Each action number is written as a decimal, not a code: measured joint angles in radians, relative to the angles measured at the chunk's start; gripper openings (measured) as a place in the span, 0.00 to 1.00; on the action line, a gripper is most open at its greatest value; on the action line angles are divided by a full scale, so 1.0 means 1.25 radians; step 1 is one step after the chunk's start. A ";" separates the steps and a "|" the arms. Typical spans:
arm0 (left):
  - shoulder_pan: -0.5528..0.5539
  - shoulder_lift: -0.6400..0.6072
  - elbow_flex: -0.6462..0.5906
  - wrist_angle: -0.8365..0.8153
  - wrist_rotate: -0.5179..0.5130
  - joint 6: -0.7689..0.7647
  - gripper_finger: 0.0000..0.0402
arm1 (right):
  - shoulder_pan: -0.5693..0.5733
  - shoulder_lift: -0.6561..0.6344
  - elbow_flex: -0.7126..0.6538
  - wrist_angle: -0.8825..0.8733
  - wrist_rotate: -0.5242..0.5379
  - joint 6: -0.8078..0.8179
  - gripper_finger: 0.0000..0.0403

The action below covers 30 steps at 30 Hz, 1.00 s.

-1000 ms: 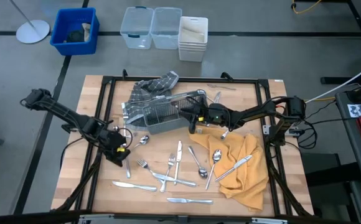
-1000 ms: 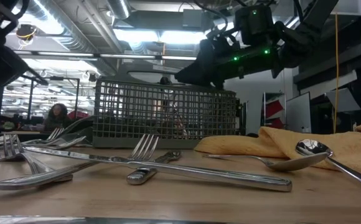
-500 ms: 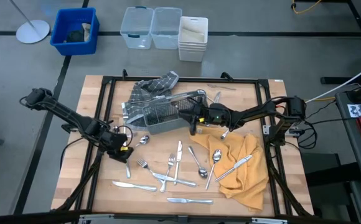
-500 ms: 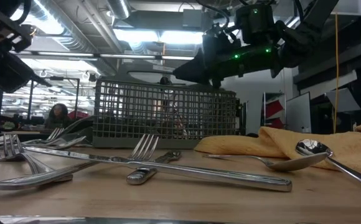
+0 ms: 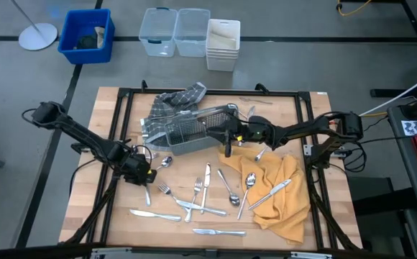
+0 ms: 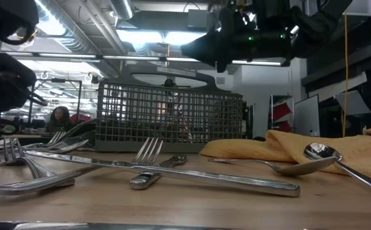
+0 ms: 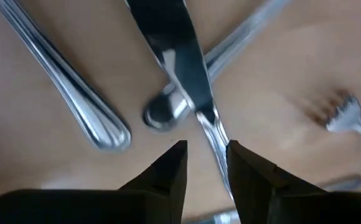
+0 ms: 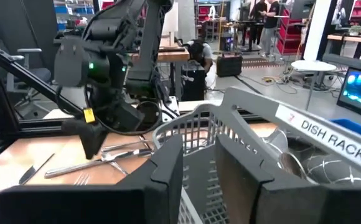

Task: Sort silverware
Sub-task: Put the silver knife into the gray silverware basket

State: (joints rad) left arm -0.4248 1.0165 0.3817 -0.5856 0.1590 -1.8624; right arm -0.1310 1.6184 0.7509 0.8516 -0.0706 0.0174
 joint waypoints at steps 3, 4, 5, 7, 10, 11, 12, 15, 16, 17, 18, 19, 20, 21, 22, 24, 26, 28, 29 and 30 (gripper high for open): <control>0.000 0.022 0.000 0.001 -0.014 -0.014 0.25 | 0.000 -0.010 0.000 -0.013 -0.001 0.000 0.24; 0.000 0.030 0.000 0.004 -0.014 -0.019 0.25 | 0.000 -0.010 0.000 -0.012 -0.001 0.000 0.24; 0.000 0.034 0.001 0.006 -0.014 -0.020 0.25 | 0.000 -0.010 0.000 -0.012 -0.001 0.000 0.24; 0.001 0.045 0.002 0.011 -0.014 -0.024 0.25 | 0.000 -0.010 0.000 -0.014 -0.001 0.000 0.24; 0.001 0.054 0.002 0.040 -0.030 -0.036 0.25 | 0.000 -0.010 0.000 -0.019 -0.001 0.000 0.24; 0.001 0.056 0.002 0.047 -0.036 -0.036 0.25 | 0.000 -0.010 0.000 -0.023 -0.002 0.000 0.24; 0.002 0.056 0.002 0.051 -0.040 -0.037 0.25 | 0.000 -0.010 0.000 -0.027 -0.001 0.000 0.24; 0.002 0.056 0.002 0.042 -0.049 -0.060 0.25 | 0.000 -0.010 0.000 -0.035 -0.001 0.000 0.24; 0.002 0.056 0.002 0.041 -0.059 -0.072 0.25 | 0.000 -0.010 0.000 -0.041 -0.001 0.000 0.24; 0.002 0.056 0.002 0.040 -0.072 -0.076 0.25 | 0.000 -0.010 0.000 -0.046 -0.002 0.000 0.24; 0.002 0.056 0.002 0.041 -0.087 -0.080 0.25 | 0.000 -0.010 0.000 -0.050 -0.001 0.000 0.24; 0.002 0.056 0.002 0.041 -0.100 -0.083 0.25 | 0.000 -0.010 0.000 -0.054 -0.002 0.000 0.24; 0.002 0.056 0.002 0.041 -0.112 -0.084 0.25 | 0.000 -0.010 0.000 -0.057 -0.002 0.000 0.24; 0.002 0.056 0.002 0.041 -0.120 -0.085 0.25 | 0.000 -0.010 0.000 -0.062 -0.001 0.000 0.24; 0.002 0.056 0.002 0.041 -0.127 -0.085 0.25 | 0.000 -0.010 0.000 -0.063 -0.001 0.000 0.24; 0.002 0.061 0.002 0.041 -0.134 -0.087 0.25 | 0.000 -0.010 0.000 -0.062 -0.002 0.000 0.24; 0.002 0.072 0.003 0.040 -0.134 -0.086 0.25 | 0.000 -0.010 0.000 -0.063 -0.002 0.000 0.24; 0.002 0.088 0.004 0.045 -0.134 -0.086 0.25 | 0.000 -0.010 0.000 -0.062 -0.002 0.000 0.24; 0.002 0.096 0.004 0.049 -0.134 -0.086 0.25 | 0.000 -0.010 0.000 -0.062 -0.002 0.000 0.24; 0.002 0.104 0.005 0.049 -0.135 -0.086 0.25 | 0.000 -0.010 0.000 -0.062 -0.002 0.000 0.24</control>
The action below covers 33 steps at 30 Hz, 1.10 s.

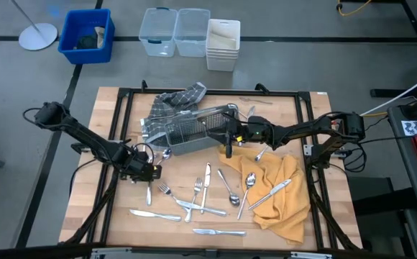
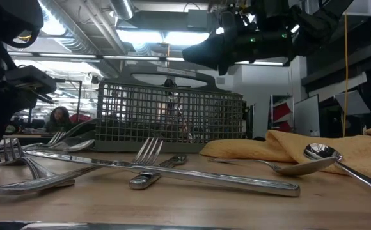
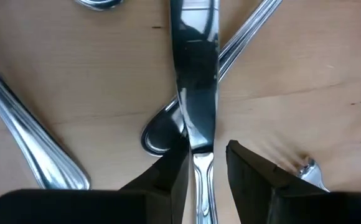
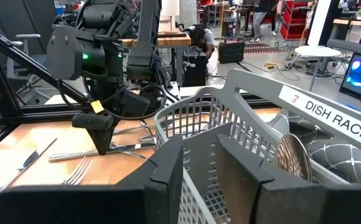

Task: Sort silverware
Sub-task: Put the silver knife into the gray silverware basket

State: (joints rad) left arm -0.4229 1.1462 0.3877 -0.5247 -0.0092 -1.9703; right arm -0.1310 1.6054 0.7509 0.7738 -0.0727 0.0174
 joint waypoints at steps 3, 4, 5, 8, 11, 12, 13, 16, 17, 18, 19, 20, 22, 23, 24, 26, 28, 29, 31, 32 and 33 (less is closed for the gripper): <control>0.000 0.013 0.001 0.006 0.001 0.006 0.25 | 0.000 0.000 0.000 0.000 -0.002 0.000 0.24; 0.000 0.016 0.001 0.006 0.001 0.008 0.25 | 0.000 0.000 0.000 0.000 -0.008 0.000 0.24; 0.000 0.018 0.001 0.006 0.002 0.009 0.25 | 0.000 0.000 0.000 0.000 -0.013 0.000 0.24; 0.001 0.020 0.001 0.001 0.016 0.009 0.25 | 0.000 0.000 0.000 0.000 -0.021 0.000 0.24; 0.001 0.021 0.001 -0.007 0.027 0.010 0.22 | 0.000 0.000 0.000 0.000 -0.022 0.000 0.24; 0.001 0.021 0.002 -0.010 0.029 0.012 0.21 | 0.000 0.000 0.000 0.000 -0.022 0.000 0.24; 0.001 0.021 0.002 -0.014 0.030 0.013 0.19 | 0.000 0.000 0.000 0.000 -0.022 0.000 0.24; 0.001 0.022 0.002 -0.020 0.034 0.014 0.13 | 0.000 0.001 0.000 0.000 -0.021 0.000 0.24; 0.001 0.022 0.003 -0.020 0.034 0.018 0.11 | 0.000 0.001 0.000 0.000 -0.021 0.000 0.24; 0.001 0.022 0.003 -0.021 0.034 0.023 0.09 | 0.000 0.001 0.000 0.000 -0.021 0.000 0.24; 0.001 0.022 0.003 -0.022 0.035 0.026 0.07 | 0.000 0.001 0.000 0.000 -0.021 0.000 0.24; 0.001 0.022 0.004 -0.023 0.035 0.026 0.06 | 0.000 0.001 0.000 0.000 -0.021 0.000 0.24; 0.001 0.022 0.004 -0.026 0.037 0.027 0.04 | 0.000 0.001 0.000 0.000 -0.021 0.000 0.24; 0.001 0.022 0.004 -0.027 0.037 0.030 0.04 | 0.000 0.001 0.000 0.000 -0.021 0.000 0.24; 0.001 0.022 0.004 -0.027 0.037 0.033 0.04 | 0.000 0.001 0.000 0.000 -0.021 0.000 0.24; 0.001 0.022 0.004 -0.026 0.038 0.038 0.06 | 0.000 0.001 0.000 0.000 -0.021 0.000 0.24; 0.001 0.022 0.004 -0.024 0.037 0.035 0.09 | 0.000 0.001 0.000 -0.001 -0.021 0.000 0.24; 0.001 0.022 0.004 -0.022 0.037 0.032 0.10 | 0.000 0.001 0.000 -0.001 -0.021 0.000 0.24; 0.001 0.022 0.004 -0.018 0.037 0.043 0.12 | 0.000 0.001 0.000 -0.001 -0.021 0.000 0.24; 0.001 0.022 0.003 -0.014 0.036 0.061 0.13 | 0.000 0.001 0.000 -0.001 -0.021 0.000 0.24; 0.000 0.022 0.002 -0.008 0.033 0.083 0.14 | 0.000 0.001 0.000 -0.001 -0.021 0.000 0.24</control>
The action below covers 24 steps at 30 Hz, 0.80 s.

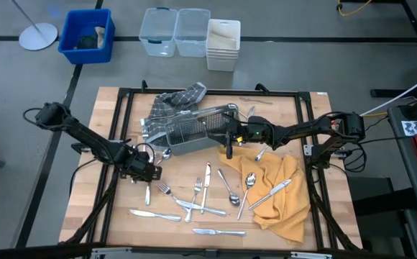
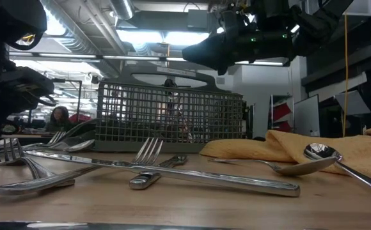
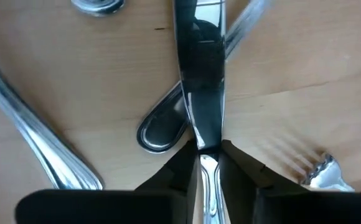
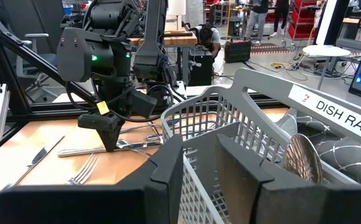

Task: Sort silverware
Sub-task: Put the silver knife into the gray silverware basket

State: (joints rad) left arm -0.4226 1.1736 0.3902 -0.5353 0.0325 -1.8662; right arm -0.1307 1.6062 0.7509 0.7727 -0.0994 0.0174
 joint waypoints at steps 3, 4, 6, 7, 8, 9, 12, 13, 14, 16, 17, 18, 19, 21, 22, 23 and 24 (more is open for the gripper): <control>-0.001 0.000 -0.002 0.024 -0.008 0.058 0.17 | 0.000 0.000 0.000 0.000 0.000 0.000 0.24; -0.001 0.000 -0.002 0.029 -0.009 0.075 0.18 | 0.000 0.000 0.000 -0.001 0.000 0.000 0.24; -0.001 0.000 -0.003 0.039 -0.011 0.110 0.20 | 0.000 0.000 0.000 -0.004 0.000 0.000 0.24; -0.001 0.000 -0.003 0.042 -0.012 0.128 0.21 | 0.000 0.000 0.000 -0.005 0.000 0.000 0.24; -0.001 0.000 -0.003 0.044 -0.013 0.145 0.22 | 0.000 0.001 0.000 -0.006 0.000 0.000 0.24; -0.001 0.000 -0.003 0.046 -0.013 0.169 0.23 | 0.000 0.001 0.000 -0.006 0.000 0.000 0.24; -0.001 0.000 -0.003 0.046 -0.011 0.250 0.24 | 0.000 0.001 0.000 -0.011 0.000 0.000 0.24; -0.001 0.000 -0.003 0.044 -0.011 0.267 0.24 | 0.000 0.001 0.000 -0.012 0.000 0.000 0.24; -0.001 0.000 -0.003 0.041 -0.012 0.269 0.24 | 0.000 0.001 0.000 -0.012 0.000 0.000 0.24; -0.001 0.000 -0.003 0.025 -0.013 0.242 0.24 | 0.000 0.001 0.000 -0.012 0.000 0.000 0.24; -0.001 0.000 -0.002 0.020 -0.014 0.226 0.24 | 0.000 0.001 0.000 -0.012 0.000 0.000 0.24; -0.001 0.000 -0.002 0.016 -0.014 0.215 0.24 | 0.000 0.001 0.000 -0.012 0.000 0.000 0.24; -0.001 0.000 -0.001 0.011 -0.015 0.205 0.23 | 0.000 0.001 0.000 -0.011 0.000 0.000 0.24; -0.001 0.000 0.000 0.003 -0.014 0.194 0.21 | 0.000 0.001 0.000 -0.012 0.000 0.000 0.24; -0.001 0.000 0.000 0.001 -0.014 0.189 0.19 | 0.000 0.001 0.000 -0.011 0.000 0.000 0.24; 0.000 0.000 0.000 -0.002 -0.012 0.187 0.17 | 0.000 0.001 0.000 -0.011 0.000 0.000 0.24; 0.000 0.000 0.003 -0.008 -0.010 0.184 0.16 | 0.000 0.001 0.000 -0.011 0.001 0.000 0.24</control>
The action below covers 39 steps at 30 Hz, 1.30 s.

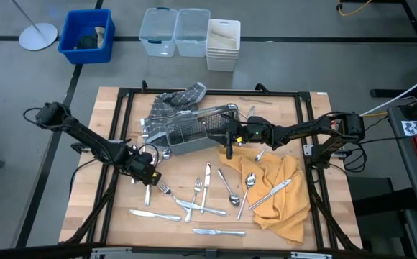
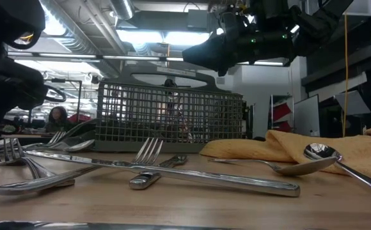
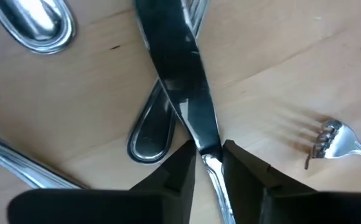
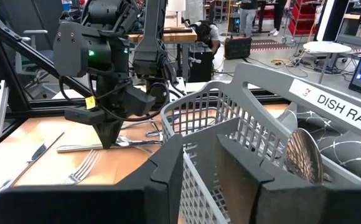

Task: Sort silverware
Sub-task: Put the silver knife into the gray silverware basket

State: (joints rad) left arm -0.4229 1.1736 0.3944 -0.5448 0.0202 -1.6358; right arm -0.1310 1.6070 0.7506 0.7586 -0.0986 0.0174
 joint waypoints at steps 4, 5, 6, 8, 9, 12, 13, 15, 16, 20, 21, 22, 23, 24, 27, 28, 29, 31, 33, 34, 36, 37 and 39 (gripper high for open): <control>0.001 0.002 0.012 -0.015 0.013 -0.006 0.10 | 0.000 0.000 0.000 0.000 0.000 0.000 0.24; 0.001 0.002 0.014 -0.019 0.017 -0.006 0.10 | 0.000 0.000 0.000 0.000 0.000 0.000 0.24; 0.001 0.003 0.016 -0.023 0.021 -0.006 0.09 | 0.000 0.000 0.000 0.000 0.000 0.000 0.24; 0.001 0.004 0.022 -0.043 0.033 -0.005 0.09 | 0.000 0.000 0.000 0.000 0.000 0.000 0.24; 0.001 0.004 0.026 -0.060 0.041 -0.005 0.09 | 0.000 0.000 0.000 0.000 0.000 0.000 0.24; 0.001 0.005 0.040 -0.125 0.066 -0.005 0.10 | 0.000 0.000 0.000 0.001 0.000 0.000 0.24; 0.000 0.004 0.043 -0.148 0.073 -0.005 0.11 | 0.000 0.000 0.000 0.001 0.000 0.000 0.24; -0.001 0.004 0.050 -0.182 0.074 -0.004 0.11 | 0.000 0.000 0.000 0.001 0.000 0.000 0.24; -0.001 0.005 0.052 -0.190 0.075 -0.001 0.11 | 0.000 0.000 0.000 0.001 0.000 0.000 0.24; -0.001 0.004 0.054 -0.201 0.073 0.008 0.11 | 0.000 0.000 0.000 0.001 0.000 0.000 0.24; -0.001 0.004 0.054 -0.200 0.072 0.009 0.11 | 0.000 0.000 0.000 0.001 0.000 0.000 0.24; -0.001 0.004 0.054 -0.199 0.072 0.012 0.11 | 0.000 0.000 0.000 0.001 0.000 0.000 0.24; -0.001 0.004 0.054 -0.199 0.071 0.012 0.11 | 0.000 0.000 0.000 0.001 0.000 0.000 0.24; -0.001 0.004 0.054 -0.198 0.071 0.012 0.11 | 0.000 0.000 0.000 0.001 0.000 0.000 0.24; -0.002 0.004 0.054 -0.197 0.070 0.017 0.11 | 0.000 0.000 0.000 0.001 0.000 0.000 0.24; -0.002 0.003 0.054 -0.196 0.070 0.020 0.11 | 0.000 0.000 0.000 0.001 0.000 0.000 0.24; -0.002 0.003 0.054 -0.195 0.070 0.026 0.11 | 0.000 0.000 0.000 0.001 0.000 0.000 0.24; -0.002 0.003 0.054 -0.191 0.070 0.041 0.11 | 0.000 0.000 0.000 0.001 0.000 0.000 0.24; -0.002 0.003 0.054 -0.190 0.070 0.054 0.11 | 0.000 0.000 0.000 0.001 0.000 0.000 0.24; -0.002 0.003 0.054 -0.190 0.069 0.058 0.11 | 0.000 0.000 0.000 0.001 0.000 0.000 0.24; -0.002 0.006 0.055 -0.189 0.069 0.066 0.11 | 0.000 0.000 0.000 0.001 0.000 0.000 0.24; -0.002 0.009 0.055 -0.188 0.070 0.075 0.11 | 0.000 0.000 0.000 0.001 0.000 0.000 0.24; -0.002 0.016 0.057 -0.187 0.070 0.083 0.11 | 0.000 0.000 0.000 0.001 0.000 0.000 0.24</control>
State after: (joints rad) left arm -0.4252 1.1941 0.4656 -0.7788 0.1079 -1.5326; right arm -0.1310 1.6070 0.7507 0.7593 -0.0986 0.0175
